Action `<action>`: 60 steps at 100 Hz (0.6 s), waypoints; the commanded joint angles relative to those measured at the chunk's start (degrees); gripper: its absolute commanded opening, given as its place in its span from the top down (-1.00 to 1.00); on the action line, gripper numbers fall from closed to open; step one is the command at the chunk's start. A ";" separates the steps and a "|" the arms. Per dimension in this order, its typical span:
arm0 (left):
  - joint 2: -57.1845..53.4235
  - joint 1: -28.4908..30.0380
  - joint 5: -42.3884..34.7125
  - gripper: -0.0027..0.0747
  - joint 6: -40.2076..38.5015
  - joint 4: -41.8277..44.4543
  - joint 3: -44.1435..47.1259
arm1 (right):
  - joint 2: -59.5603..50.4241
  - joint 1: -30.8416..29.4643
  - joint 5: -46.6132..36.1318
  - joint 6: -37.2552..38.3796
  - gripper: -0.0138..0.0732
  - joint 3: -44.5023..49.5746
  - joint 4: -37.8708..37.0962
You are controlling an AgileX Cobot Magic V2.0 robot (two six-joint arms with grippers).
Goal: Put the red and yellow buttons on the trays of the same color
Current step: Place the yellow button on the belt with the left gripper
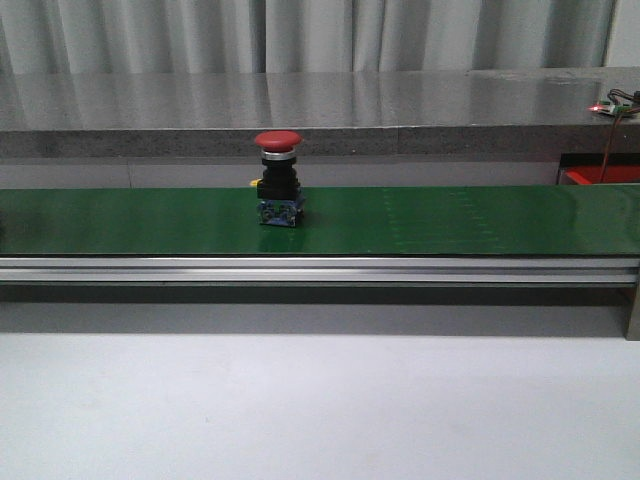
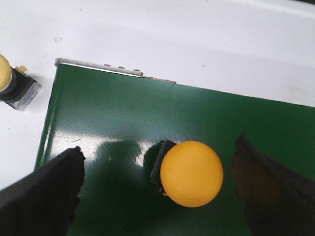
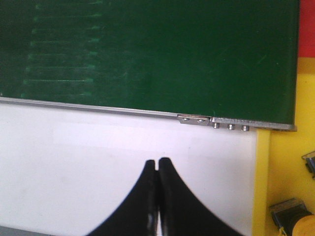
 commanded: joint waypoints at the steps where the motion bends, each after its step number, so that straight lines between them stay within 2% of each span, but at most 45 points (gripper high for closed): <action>1: -4.85 -0.27 -1.24 -0.62 0.39 -1.44 -1.64 | -1.26 0.07 -2.35 -0.31 0.85 -1.90 0.41; 10: -6.79 -0.27 -0.21 -0.60 0.52 -1.44 -1.64 | -1.26 0.07 -2.35 -0.31 0.85 -1.90 0.41; 17: -8.30 -0.27 0.81 -0.48 0.52 -1.44 -1.54 | -1.26 0.07 -2.35 -0.31 0.85 -1.90 0.41; 24: -9.74 -0.27 1.53 -0.25 0.52 -1.57 -1.03 | -1.26 0.07 -2.35 -0.31 0.85 -1.90 0.41; 41: -13.70 -0.27 1.37 0.55 0.93 -2.96 2.32 | -1.26 0.07 -2.35 -0.31 0.85 -1.90 0.41; 50: -15.90 -0.27 0.89 0.90 2.32 -4.29 4.80 | -1.26 0.07 -2.35 -0.31 0.85 -1.90 0.41; 53: -16.58 -0.27 0.89 0.99 2.86 -4.69 5.54 | -1.26 0.07 -2.35 -0.31 0.85 -1.90 0.41; 60: -18.12 -0.27 0.78 0.98 3.35 -5.29 7.44 | -1.26 0.07 -2.35 -0.31 0.85 -1.90 0.41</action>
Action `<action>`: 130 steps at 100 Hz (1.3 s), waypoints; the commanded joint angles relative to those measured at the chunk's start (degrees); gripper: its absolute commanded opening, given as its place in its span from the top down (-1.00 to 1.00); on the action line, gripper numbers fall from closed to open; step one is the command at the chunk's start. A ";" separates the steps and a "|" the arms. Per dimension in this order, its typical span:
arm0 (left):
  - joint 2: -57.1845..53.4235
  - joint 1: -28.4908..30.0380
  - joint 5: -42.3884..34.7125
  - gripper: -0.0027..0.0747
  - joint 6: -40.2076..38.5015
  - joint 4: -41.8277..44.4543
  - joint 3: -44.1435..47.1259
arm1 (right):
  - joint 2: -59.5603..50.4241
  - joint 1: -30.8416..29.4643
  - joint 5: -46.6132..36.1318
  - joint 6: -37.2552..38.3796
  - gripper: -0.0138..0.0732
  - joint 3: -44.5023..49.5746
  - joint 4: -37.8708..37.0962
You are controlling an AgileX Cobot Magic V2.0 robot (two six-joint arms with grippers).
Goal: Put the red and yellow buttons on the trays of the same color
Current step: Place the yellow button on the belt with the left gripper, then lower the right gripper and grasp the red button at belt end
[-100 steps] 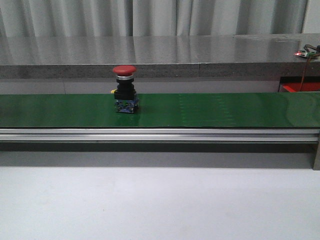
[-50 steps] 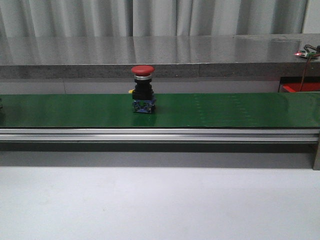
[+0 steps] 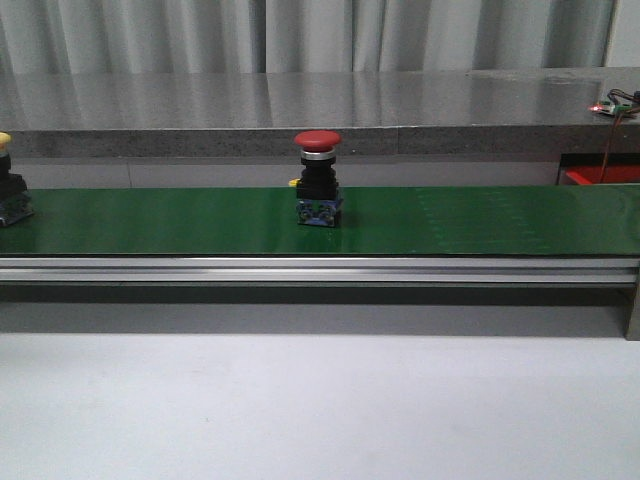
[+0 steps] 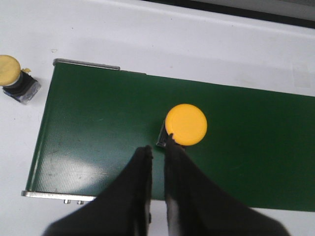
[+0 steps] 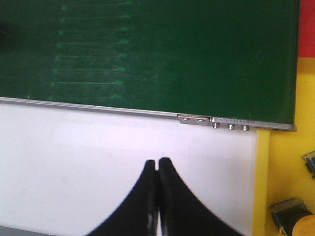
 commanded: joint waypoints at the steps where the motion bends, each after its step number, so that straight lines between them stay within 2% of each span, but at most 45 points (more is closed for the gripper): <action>1: -4.14 -0.27 -2.76 0.98 0.81 -2.41 0.65 | -1.26 0.07 -2.35 -0.31 0.85 -1.90 0.41; 46: -15.67 -0.31 -5.68 0.98 2.24 -3.72 13.19 | -1.21 0.07 -3.77 -0.31 0.85 -1.90 0.54; 82: -17.87 -0.31 -5.27 0.98 2.24 -3.72 14.09 | 2.53 0.07 -2.53 -4.91 0.80 -1.90 0.89; 91: -17.87 -0.31 -5.27 0.98 2.24 -3.72 14.09 | 4.14 0.12 -1.86 -6.71 0.50 -1.90 2.51; 96: -17.87 -0.31 -5.27 0.98 2.24 -3.72 14.09 | 4.98 0.14 -1.47 -8.48 0.22 -1.90 4.27; 97: -17.87 -0.31 -5.27 0.98 2.24 -3.72 14.09 | 5.19 0.14 -1.47 -8.97 0.09 -1.90 4.75; 103: -17.87 -0.31 -5.27 0.98 2.24 -3.72 14.09 | 5.96 0.14 -1.60 -10.26 -0.24 -1.90 6.46; 104: -17.87 -0.31 -5.27 0.98 2.24 -3.72 14.09 | 6.12 0.14 -1.75 -10.37 -0.36 -1.90 6.80; 105: -17.87 -0.31 -5.27 0.98 2.24 -3.72 14.09 | 6.18 0.14 -1.75 -10.37 -0.36 -1.90 6.95; 107: -17.87 -0.31 -5.27 0.98 2.24 -3.72 14.09 | 6.45 0.14 -2.07 -10.44 -0.51 -1.90 7.33; 111: -17.87 -0.31 -5.27 0.98 2.24 -3.72 14.09 | 6.76 0.14 -2.35 -10.44 -0.66 -2.11 7.87; 116: -17.87 -0.31 -5.38 0.98 2.24 -3.72 14.09 | 7.34 0.14 -2.24 -10.44 -0.71 -2.75 8.04; 130: -17.87 -0.31 -5.38 0.98 2.24 -3.72 14.09 | 9.62 1.15 -0.18 -10.44 -0.71 -8.13 8.11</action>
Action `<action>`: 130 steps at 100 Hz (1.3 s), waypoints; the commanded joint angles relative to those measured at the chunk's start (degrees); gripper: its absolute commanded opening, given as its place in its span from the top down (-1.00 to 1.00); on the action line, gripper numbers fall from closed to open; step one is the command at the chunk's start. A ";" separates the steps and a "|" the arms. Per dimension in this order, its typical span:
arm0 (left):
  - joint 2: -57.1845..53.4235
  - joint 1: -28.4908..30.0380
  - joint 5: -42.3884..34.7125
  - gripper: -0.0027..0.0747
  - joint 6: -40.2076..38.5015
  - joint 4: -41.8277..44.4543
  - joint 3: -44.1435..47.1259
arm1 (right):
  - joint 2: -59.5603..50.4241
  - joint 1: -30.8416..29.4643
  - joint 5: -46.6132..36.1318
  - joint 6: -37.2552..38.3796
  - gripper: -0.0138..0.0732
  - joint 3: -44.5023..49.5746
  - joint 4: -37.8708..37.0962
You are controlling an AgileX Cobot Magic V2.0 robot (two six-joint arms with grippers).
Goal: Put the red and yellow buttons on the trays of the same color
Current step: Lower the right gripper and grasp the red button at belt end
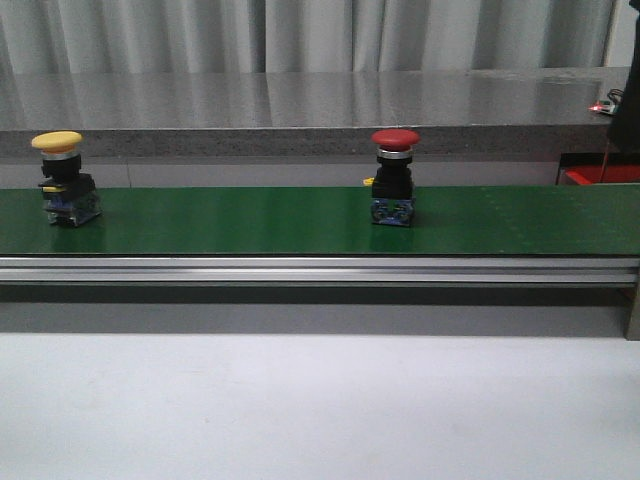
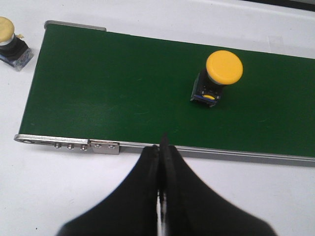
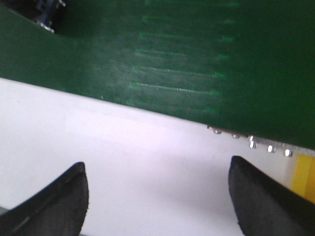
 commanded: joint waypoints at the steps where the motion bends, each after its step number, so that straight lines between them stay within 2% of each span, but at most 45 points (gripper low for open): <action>1: -1.22 -0.31 -3.00 0.98 -0.02 -1.48 -1.57 | 0.08 0.85 -0.39 -0.92 -0.71 -5.31 1.50; 35: -1.22 -0.31 -3.00 0.98 -0.02 -1.48 -1.57 | 10.93 7.84 4.76 -0.92 -0.71 -24.10 0.32; 74: -1.22 -0.31 -3.11 0.98 -0.02 -1.38 -1.57 | 23.81 11.12 12.60 -0.92 -0.71 -37.35 -0.46; 124: -1.22 -0.31 -3.11 0.98 -0.02 -1.38 -1.57 | 31.09 11.05 12.21 -0.92 -0.71 -39.08 -4.50; 130: -1.22 -0.31 -3.11 0.98 -0.02 -1.38 -1.57 | 31.48 11.05 12.41 -0.92 -0.66 -39.08 -5.27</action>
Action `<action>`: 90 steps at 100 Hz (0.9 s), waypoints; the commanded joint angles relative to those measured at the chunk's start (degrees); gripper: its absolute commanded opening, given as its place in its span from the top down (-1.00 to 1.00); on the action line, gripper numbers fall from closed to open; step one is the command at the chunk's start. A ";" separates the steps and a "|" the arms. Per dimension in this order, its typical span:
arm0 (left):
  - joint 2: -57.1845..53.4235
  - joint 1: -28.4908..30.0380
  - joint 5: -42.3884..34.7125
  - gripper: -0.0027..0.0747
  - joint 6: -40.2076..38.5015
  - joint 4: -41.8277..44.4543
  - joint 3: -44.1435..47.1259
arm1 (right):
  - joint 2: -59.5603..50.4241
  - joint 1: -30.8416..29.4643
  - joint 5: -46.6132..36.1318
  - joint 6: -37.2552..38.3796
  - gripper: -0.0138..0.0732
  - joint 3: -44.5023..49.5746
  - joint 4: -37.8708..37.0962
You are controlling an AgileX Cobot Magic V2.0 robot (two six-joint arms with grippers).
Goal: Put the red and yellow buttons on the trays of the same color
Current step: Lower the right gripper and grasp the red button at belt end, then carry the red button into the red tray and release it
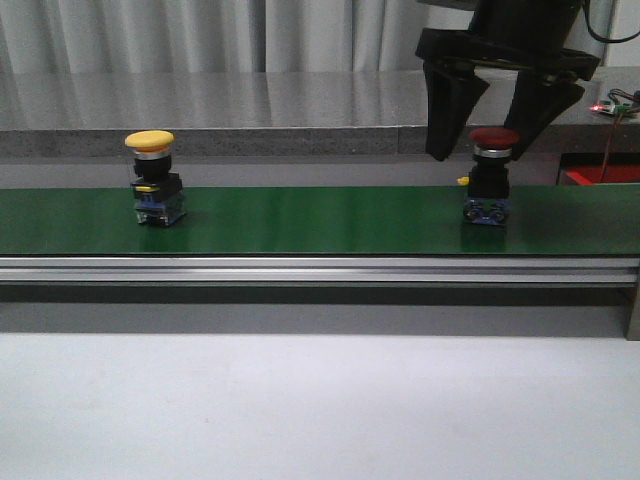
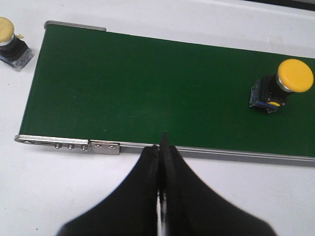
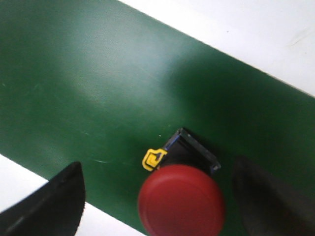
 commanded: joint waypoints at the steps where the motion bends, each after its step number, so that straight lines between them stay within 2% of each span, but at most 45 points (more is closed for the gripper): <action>1: -1.22 -0.31 -3.11 0.98 -0.15 -1.29 -1.57 | -2.38 -0.11 -0.99 -0.82 -0.66 -1.82 -0.72; 8: -1.22 -0.31 -3.11 0.98 -0.15 -1.29 -1.57 | -2.15 -0.11 -0.56 0.04 -0.48 -1.82 -2.34; 23: -1.22 -0.31 -3.11 0.98 -0.15 -1.29 -1.57 | -2.19 -0.17 -0.49 2.51 0.05 -1.82 -5.57; 32: -1.22 -0.31 -3.11 0.98 -0.15 -1.29 -1.57 | -2.19 -0.23 -0.38 3.23 0.22 -1.82 -6.78; 58: -1.22 -0.31 -3.11 0.98 -0.15 -1.29 -1.57 | -3.31 -1.76 2.19 3.26 0.24 -4.49 -7.21; 77: -1.22 -0.31 -3.19 0.98 -0.15 -1.29 -1.57 | -4.17 -9.98 8.33 3.26 0.24 -10.01 -5.78; 90: -1.22 -0.31 -3.33 0.98 -0.15 -1.29 -1.57 | -4.22 -16.74 9.14 3.32 0.24 -11.47 -3.76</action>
